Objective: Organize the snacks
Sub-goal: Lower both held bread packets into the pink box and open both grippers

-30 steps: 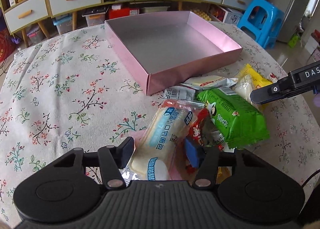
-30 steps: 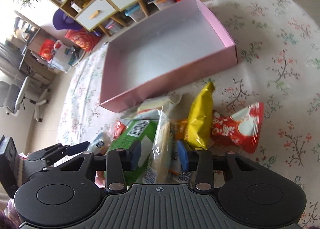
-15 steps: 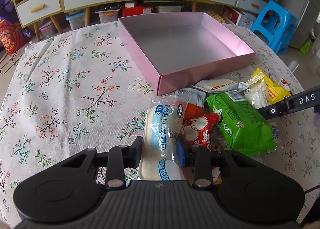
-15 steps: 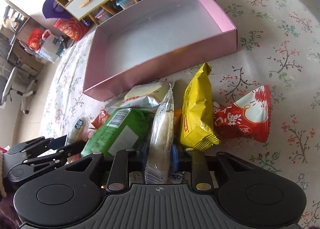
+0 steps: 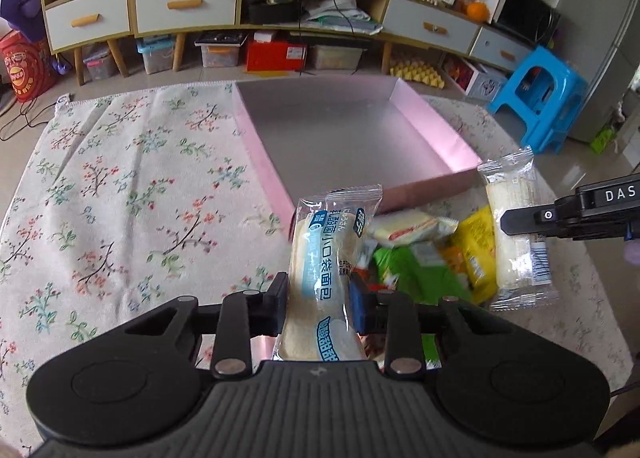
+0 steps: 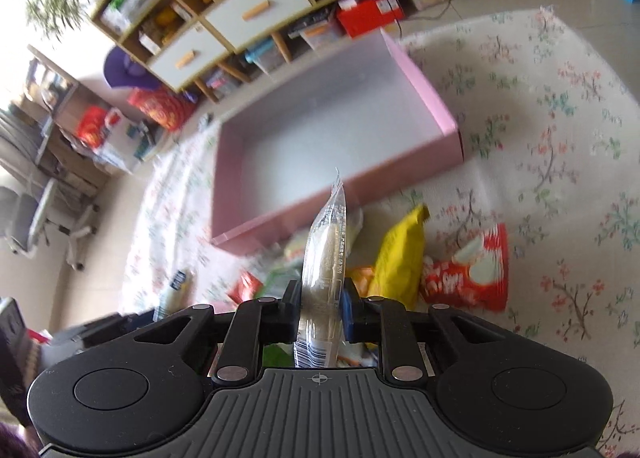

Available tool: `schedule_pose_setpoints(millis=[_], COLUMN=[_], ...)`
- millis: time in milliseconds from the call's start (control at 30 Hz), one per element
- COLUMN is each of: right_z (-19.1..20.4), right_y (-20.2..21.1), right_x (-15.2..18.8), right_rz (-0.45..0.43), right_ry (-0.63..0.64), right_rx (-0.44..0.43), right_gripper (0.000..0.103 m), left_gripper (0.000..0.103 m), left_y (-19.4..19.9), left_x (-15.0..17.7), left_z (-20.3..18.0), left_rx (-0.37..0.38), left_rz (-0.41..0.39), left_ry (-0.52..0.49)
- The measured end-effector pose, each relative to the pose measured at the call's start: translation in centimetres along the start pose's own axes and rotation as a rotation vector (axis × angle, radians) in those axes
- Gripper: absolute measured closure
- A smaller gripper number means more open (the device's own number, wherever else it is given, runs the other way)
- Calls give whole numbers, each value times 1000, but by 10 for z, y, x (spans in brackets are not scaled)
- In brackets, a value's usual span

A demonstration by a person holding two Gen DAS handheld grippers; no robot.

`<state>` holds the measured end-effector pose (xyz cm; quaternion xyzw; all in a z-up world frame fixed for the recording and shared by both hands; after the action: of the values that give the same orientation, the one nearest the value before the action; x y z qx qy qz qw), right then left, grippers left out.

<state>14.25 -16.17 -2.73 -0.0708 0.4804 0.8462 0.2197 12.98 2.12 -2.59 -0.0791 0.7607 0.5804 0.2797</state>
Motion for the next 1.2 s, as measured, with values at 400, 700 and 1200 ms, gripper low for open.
schedule_pose_setpoints(millis=[400,700,1200], right_z=[-14,-41,-32], right_y=[-35,-81,-80], right_x=[-102,-106,-75], right_rz=[-169,-172,5], right_ry=[103,287,234], right_rx=[76,216,230], right_gripper=[83,83,84], left_gripper=[75,75,76], left_y=[-63,-97,-92], left_x=[-85,-74,-67], left_z=[-16,-8,0], left_rx=[20,-28,-104], left_rz=[-162,-140,-102], left_ry=[10,-43,-117])
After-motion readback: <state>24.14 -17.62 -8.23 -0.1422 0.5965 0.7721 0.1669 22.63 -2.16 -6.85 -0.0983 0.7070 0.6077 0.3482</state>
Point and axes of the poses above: each gripper's, at about its wrist camera, not at the fingertips, and y roughly against the way its jaws point, z to its left, x to its underside, the point moved 6 cm from there along -y, roughly the way its jaws point, and after that the axes turned 5 degrees about z, right-handed, at the moved point
